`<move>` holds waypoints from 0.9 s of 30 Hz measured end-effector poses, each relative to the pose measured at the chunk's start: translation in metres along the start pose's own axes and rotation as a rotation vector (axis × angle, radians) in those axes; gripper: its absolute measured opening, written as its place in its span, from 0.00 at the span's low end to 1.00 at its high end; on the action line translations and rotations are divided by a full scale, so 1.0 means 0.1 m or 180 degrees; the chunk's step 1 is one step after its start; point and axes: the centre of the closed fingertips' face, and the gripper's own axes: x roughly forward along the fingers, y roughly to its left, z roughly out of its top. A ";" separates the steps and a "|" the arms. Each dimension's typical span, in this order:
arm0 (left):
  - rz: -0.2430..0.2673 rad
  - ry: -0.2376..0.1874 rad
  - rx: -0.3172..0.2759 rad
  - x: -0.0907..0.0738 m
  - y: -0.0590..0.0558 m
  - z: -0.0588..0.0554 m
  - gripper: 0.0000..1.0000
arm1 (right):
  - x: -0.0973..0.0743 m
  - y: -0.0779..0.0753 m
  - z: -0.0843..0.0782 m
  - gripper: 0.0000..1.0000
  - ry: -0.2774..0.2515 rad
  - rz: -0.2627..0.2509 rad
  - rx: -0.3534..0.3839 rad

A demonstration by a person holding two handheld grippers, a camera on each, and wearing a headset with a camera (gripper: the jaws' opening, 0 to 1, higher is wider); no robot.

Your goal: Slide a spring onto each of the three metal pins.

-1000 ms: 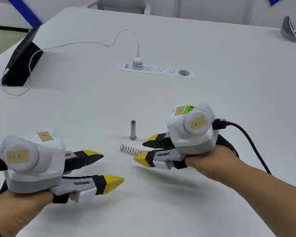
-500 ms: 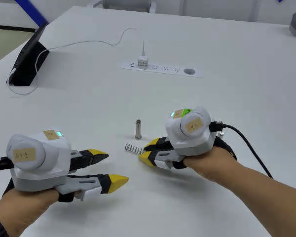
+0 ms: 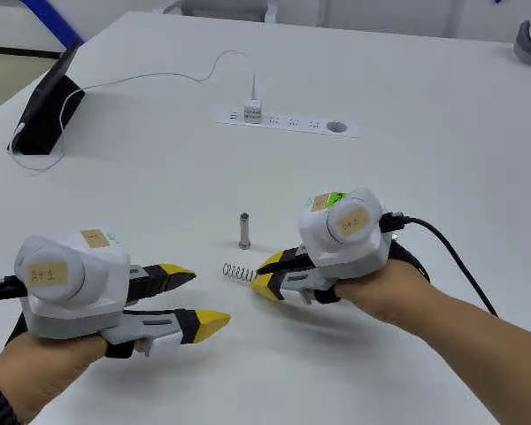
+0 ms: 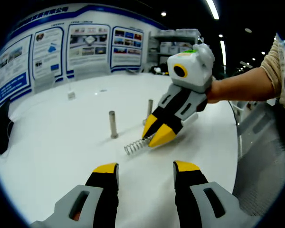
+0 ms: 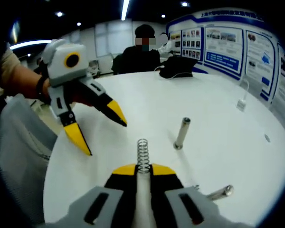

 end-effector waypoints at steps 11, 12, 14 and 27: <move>-0.0268 0.0048 0.0397 0.15 -0.23 0.06 0.43 | -0.31 0.30 -0.11 0.12 0.0351 0.0386 -0.0264; -0.0300 0.0044 0.0437 0.16 -0.25 0.06 0.42 | -0.33 0.31 -0.11 0.12 0.0366 0.0397 -0.0269; -0.0354 0.0044 0.0518 0.18 -0.30 0.07 0.39 | -0.36 0.33 -0.11 0.12 0.0404 0.0424 -0.0300; -0.0557 0.0081 0.0949 0.27 -0.53 0.02 0.18 | -0.46 0.52 -0.09 0.12 0.0689 0.0593 -0.0403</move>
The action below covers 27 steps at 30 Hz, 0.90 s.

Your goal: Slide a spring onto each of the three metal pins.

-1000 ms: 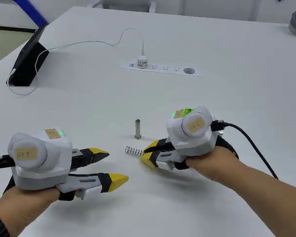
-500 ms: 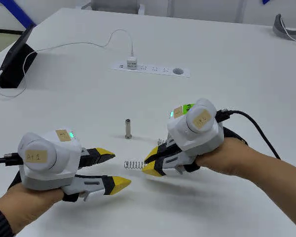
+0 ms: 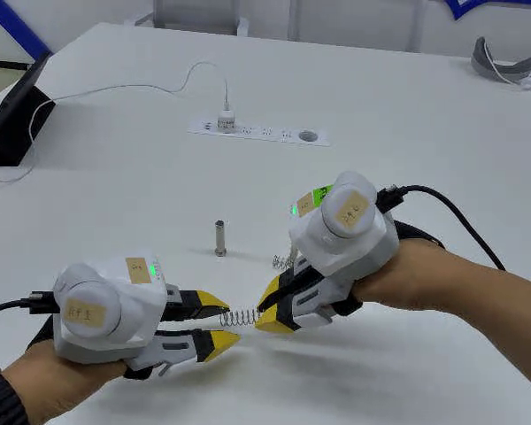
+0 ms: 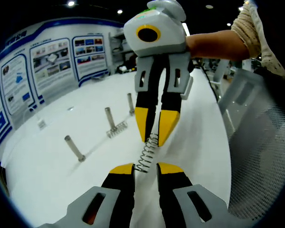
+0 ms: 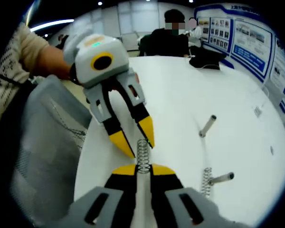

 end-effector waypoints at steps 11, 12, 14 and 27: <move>0.0029 0.0009 0.0093 0.00 0.00 0.02 0.11 | -0.12 0.04 0.21 0.12 0.0036 -0.0014 -0.0103; 0.0029 0.0008 0.0091 0.00 0.00 0.02 0.11 | -0.12 0.04 0.22 0.12 0.0026 -0.0023 -0.0117; 0.0031 -0.0001 0.0080 0.01 -0.01 0.03 0.11 | -0.13 0.05 0.26 0.12 0.0000 -0.0032 -0.0144; 0.0050 -0.0073 -0.0014 0.05 -0.01 0.10 0.11 | -0.13 0.04 0.42 0.12 -0.0160 -0.0097 -0.0221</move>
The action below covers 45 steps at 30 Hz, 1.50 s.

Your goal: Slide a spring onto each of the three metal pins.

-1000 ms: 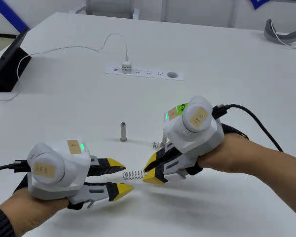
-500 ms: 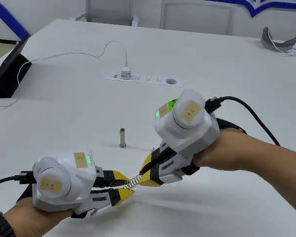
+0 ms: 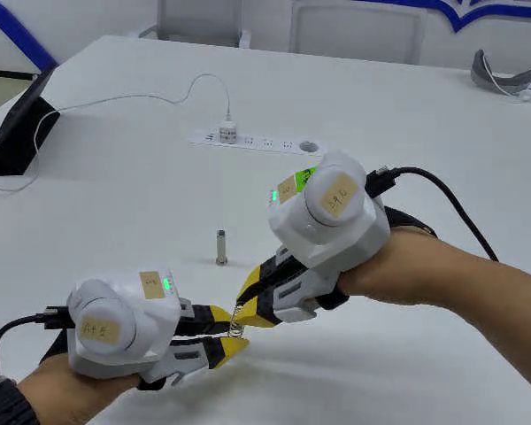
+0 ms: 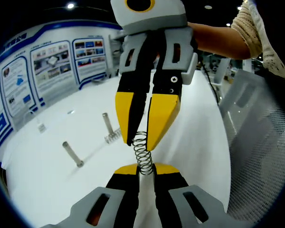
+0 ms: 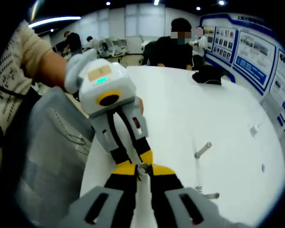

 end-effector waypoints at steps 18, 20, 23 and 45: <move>0.0194 -0.0165 -0.0449 -0.06 0.14 -0.03 0.26 | -0.06 -0.19 0.07 0.11 -0.0029 -0.0159 -0.0020; 0.0236 -0.0204 -0.0534 -0.09 0.17 -0.04 0.29 | -0.09 -0.26 0.10 0.11 -0.0046 -0.0208 -0.0023; 0.0304 -0.0255 -0.0626 -0.14 0.21 -0.06 0.30 | -0.14 -0.34 0.15 0.11 -0.0078 -0.0273 -0.0021; 0.0619 -0.0308 -0.0913 -0.30 0.33 -0.23 0.60 | -0.22 -1.02 0.52 0.11 -0.0235 -0.0792 -0.0013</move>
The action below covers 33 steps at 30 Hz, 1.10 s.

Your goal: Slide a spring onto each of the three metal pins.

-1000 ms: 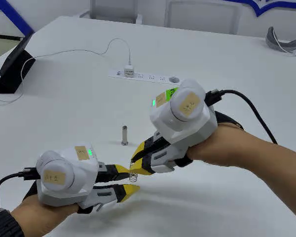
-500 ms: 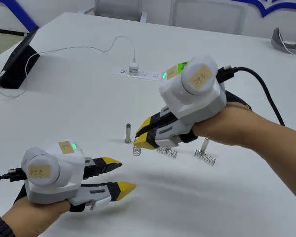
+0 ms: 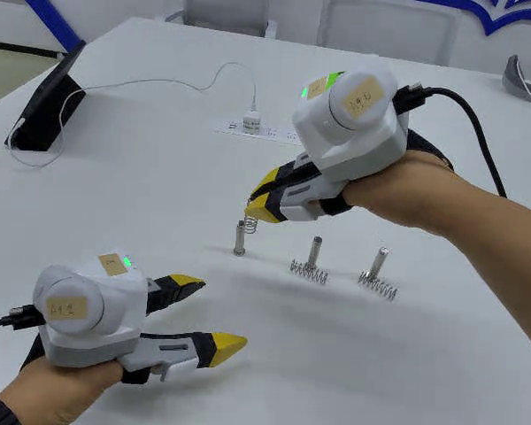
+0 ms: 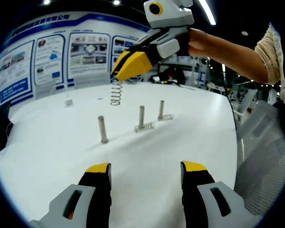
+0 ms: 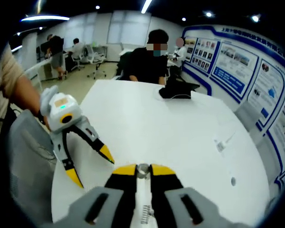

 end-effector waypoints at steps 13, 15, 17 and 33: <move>0.0039 0.0019 -0.0082 -0.03 0.01 -0.03 0.70 | 0.22 -0.14 -0.06 0.11 0.0085 -0.0086 0.0121; 0.0037 0.0020 -0.0089 -0.03 0.01 -0.04 0.71 | 0.25 -0.14 -0.08 0.11 0.0097 -0.0085 0.0139; 0.0036 0.0025 -0.0091 -0.03 0.01 -0.04 0.71 | 0.27 -0.14 -0.08 0.11 0.0098 -0.0082 0.0157; 0.0038 0.0026 -0.0115 -0.03 0.03 -0.05 0.72 | 0.44 -0.17 -0.22 0.11 0.0188 -0.0057 0.0244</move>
